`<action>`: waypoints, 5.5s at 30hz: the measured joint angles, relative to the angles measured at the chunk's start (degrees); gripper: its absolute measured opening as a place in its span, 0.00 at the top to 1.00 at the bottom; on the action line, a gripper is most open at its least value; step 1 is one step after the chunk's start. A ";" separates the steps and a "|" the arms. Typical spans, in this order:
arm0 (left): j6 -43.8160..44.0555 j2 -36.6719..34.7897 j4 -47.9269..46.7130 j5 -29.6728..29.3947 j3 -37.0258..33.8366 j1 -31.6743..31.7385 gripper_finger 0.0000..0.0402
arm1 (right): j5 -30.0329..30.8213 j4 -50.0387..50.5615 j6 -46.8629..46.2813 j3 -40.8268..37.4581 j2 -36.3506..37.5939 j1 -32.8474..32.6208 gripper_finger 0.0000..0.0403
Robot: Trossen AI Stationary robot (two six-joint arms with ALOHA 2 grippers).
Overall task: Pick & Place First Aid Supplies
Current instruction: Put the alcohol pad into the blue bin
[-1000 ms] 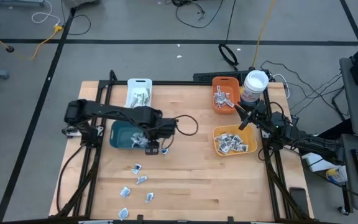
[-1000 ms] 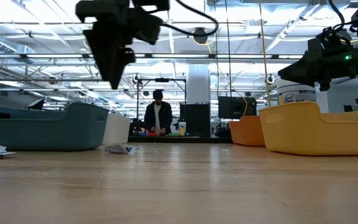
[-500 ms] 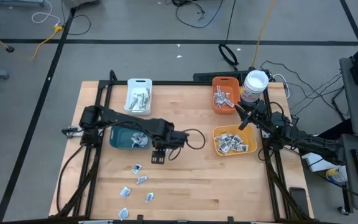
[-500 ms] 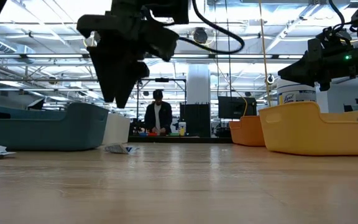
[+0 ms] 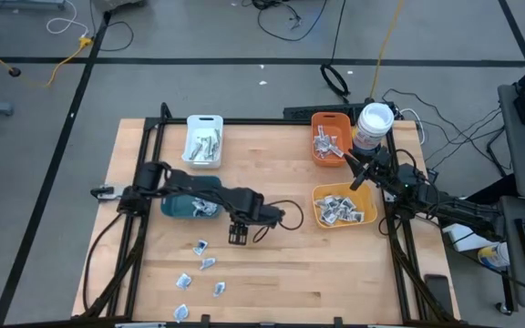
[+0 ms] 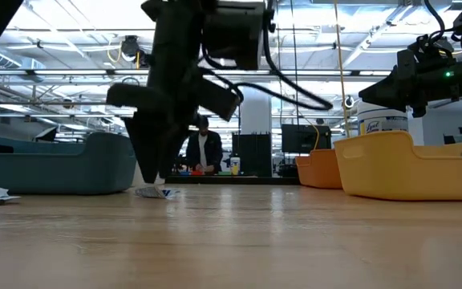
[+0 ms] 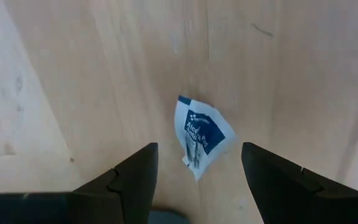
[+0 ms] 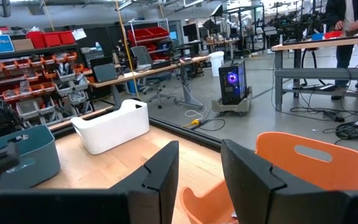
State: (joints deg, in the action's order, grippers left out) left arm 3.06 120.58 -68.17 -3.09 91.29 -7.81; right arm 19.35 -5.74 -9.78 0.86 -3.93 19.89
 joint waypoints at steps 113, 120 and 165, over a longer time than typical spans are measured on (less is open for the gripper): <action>94.14 -37.09 -2.33 6.64 -27.22 -9.58 0.25 | 0.02 0.00 0.00 0.00 0.00 0.00 0.71; 106.78 -28.23 -2.86 9.76 -17.62 -18.67 0.25 | 0.01 0.00 0.00 0.01 -0.01 -0.01 0.71; 109.14 0.75 13.15 16.33 -1.95 -27.05 0.54 | 0.01 0.00 0.00 0.00 -0.01 0.01 0.71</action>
State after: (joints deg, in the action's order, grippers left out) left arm 112.20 121.33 -55.02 13.24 89.33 -34.87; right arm 19.35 -5.74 -9.78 0.85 -3.94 19.90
